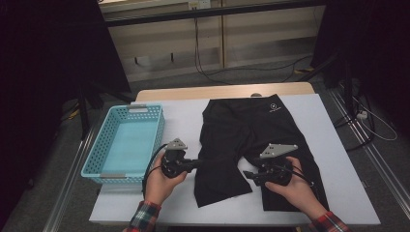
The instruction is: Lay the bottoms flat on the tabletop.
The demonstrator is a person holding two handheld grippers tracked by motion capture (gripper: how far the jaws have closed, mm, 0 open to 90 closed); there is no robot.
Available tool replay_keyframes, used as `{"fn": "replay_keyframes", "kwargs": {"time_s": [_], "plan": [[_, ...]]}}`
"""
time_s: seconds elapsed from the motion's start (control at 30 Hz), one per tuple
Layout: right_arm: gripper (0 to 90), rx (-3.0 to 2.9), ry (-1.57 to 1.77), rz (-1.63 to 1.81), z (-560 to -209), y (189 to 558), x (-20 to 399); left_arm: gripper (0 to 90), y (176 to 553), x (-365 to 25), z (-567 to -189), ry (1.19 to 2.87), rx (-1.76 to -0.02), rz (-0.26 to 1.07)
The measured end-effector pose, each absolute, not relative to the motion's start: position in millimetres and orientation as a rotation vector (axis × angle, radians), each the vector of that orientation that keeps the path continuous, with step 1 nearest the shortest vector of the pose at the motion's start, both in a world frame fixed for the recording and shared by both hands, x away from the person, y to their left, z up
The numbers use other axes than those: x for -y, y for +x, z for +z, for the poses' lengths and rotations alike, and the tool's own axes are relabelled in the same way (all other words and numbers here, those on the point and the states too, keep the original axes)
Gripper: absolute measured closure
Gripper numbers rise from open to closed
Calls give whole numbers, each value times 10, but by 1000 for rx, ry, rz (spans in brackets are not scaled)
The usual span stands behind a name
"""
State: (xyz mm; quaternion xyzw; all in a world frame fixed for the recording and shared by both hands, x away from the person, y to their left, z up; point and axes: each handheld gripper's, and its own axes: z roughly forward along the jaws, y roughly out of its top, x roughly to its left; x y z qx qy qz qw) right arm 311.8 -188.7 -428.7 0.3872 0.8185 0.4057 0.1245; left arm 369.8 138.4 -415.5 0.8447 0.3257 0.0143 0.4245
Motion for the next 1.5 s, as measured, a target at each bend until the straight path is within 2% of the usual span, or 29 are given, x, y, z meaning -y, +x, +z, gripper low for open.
{"fn": "replay_keyframes", "kwargs": {"time_s": [0.1,0.13,0.2,0.27,0.33,0.4,0.43,0.5,0.57,0.63,0.7,0.8,1.13,1.3,1.5], "plan": [[340,-2380,1131,1184,-4287,3125,1884,900,3664,-1384,-4182,2088,-782,29],[337,-2382,1132,1183,-4290,3129,1879,861,3652,-1343,-4204,2102,-753,50],[336,-2384,1129,1182,-4292,3131,1868,640,3626,-1227,-4267,2133,-709,68],[334,-2387,1127,1187,-4289,3129,1864,653,3603,-1115,-4339,2141,-691,15],[330,-2384,1127,1187,-4284,3128,1873,618,3578,-1020,-4400,2182,-668,10],[327,-2382,1135,1187,-4287,3131,1886,625,3555,-962,-4459,2229,-660,30],[325,-2382,1138,1186,-4291,3133,1892,680,3547,-941,-4484,2250,-651,16],[324,-2380,1143,1186,-4295,3134,1899,726,3537,-926,-4483,2249,-648,16],[324,-2382,1140,1184,-4299,3131,1899,837,3523,-904,-4485,2259,-668,-4],[324,-2386,1142,1182,-4305,3130,1896,875,3508,-882,-4478,2265,-685,9],[322,-2382,1141,1177,-4304,3128,1894,883,3501,-872,-4461,2274,-693,18],[311,-2380,1141,1177,-4299,3128,1895,893,3524,-926,-4408,2212,-717,-41],[310,-2385,1118,1171,-4301,3177,1793,893,3541,-1465,-4183,2065,-822,-71],[363,-2402,1100,1158,-4321,3254,1643,890,3557,-1618,-4166,2041,-862,-68],[461,-2413,1068,1122,-4372,3373,1498,888,3558,-1531,-4243,2070,-861,-93]]}}
